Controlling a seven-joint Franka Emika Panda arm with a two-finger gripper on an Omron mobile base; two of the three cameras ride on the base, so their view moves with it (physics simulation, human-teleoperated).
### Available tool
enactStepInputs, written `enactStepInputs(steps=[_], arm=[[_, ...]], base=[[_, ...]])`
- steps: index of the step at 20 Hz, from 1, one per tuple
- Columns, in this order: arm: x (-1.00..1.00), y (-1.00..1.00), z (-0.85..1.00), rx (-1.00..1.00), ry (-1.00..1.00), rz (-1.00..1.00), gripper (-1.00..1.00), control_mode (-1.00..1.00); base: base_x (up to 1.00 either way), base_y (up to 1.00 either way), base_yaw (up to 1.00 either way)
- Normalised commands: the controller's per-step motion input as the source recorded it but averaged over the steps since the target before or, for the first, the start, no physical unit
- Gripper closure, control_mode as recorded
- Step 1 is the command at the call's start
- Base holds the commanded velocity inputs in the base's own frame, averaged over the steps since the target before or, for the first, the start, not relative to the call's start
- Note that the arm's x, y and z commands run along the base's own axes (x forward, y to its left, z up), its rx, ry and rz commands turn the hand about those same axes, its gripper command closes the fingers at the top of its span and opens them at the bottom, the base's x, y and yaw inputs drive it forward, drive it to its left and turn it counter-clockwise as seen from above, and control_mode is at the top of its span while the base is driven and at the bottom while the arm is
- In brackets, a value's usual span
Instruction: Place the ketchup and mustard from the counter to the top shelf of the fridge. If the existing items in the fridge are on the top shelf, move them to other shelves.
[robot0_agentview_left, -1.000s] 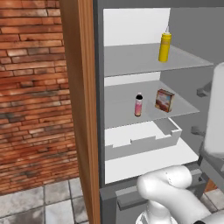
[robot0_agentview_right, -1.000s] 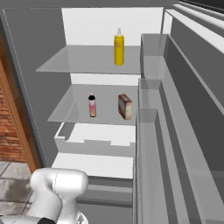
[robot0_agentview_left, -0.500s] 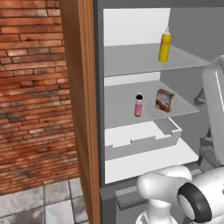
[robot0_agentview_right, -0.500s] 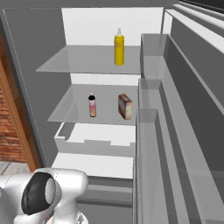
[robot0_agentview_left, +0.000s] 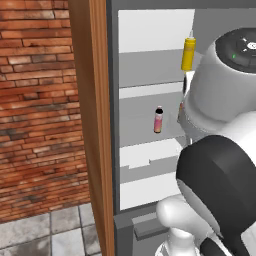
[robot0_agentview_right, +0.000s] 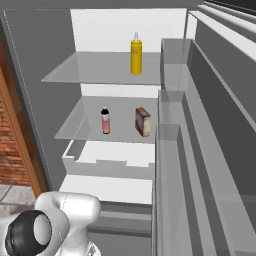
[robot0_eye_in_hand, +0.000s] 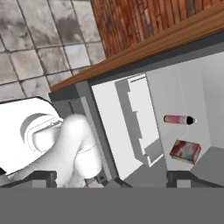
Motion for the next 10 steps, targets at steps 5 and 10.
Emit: enactStepInputs(steps=[5, 10], arm=[[0.52, 0.0, -0.62, -0.06, -0.33, 0.0, -1.0, -1.0], [0.14, -0.02, -0.28, 0.0, -0.18, 0.0, -1.0, -1.0]], base=[[0.0, 0.0, 0.0], [0.0, 0.0, 0.0]])
